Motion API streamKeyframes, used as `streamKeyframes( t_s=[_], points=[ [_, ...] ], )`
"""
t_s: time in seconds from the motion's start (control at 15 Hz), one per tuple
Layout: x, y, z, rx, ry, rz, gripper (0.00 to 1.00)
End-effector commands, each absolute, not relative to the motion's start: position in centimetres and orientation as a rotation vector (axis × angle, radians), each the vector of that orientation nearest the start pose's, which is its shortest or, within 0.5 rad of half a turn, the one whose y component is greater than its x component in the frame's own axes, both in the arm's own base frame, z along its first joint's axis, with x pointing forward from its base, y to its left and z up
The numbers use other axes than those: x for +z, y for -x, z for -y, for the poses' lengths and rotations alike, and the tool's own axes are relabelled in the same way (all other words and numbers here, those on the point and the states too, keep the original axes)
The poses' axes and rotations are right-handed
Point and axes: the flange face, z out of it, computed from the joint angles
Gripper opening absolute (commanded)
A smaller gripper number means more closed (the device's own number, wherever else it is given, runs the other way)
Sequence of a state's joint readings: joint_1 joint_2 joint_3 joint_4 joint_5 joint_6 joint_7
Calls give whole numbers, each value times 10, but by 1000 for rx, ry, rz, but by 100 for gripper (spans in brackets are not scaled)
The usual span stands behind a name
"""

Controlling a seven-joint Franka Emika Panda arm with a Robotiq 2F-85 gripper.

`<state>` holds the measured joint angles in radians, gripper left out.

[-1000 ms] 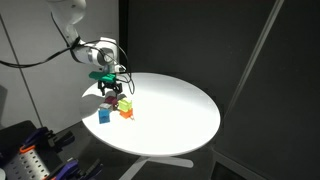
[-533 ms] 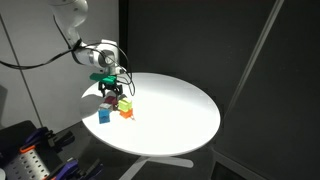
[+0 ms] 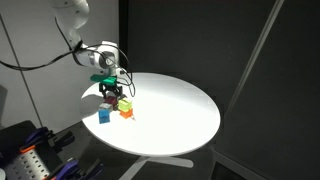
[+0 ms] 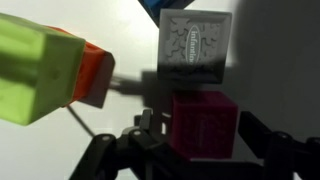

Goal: Pick up the green block and put it on the blue block, pick up the lime green block and put it on the orange block, pick up the pink block and put it on the lime green block

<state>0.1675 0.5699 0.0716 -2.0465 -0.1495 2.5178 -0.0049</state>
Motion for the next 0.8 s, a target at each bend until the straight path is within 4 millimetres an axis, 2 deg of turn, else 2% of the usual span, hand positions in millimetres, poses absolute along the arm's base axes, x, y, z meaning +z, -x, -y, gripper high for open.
streamKeyframes(
  t_s=[0.0, 0.2, 0.73],
  points=[
    [151, -571, -141, 150, 3165, 585, 56],
    [152, -570, -142, 160, 3169, 592, 34],
    [178, -558, -142, 186, 3173, 628, 31]
  ],
)
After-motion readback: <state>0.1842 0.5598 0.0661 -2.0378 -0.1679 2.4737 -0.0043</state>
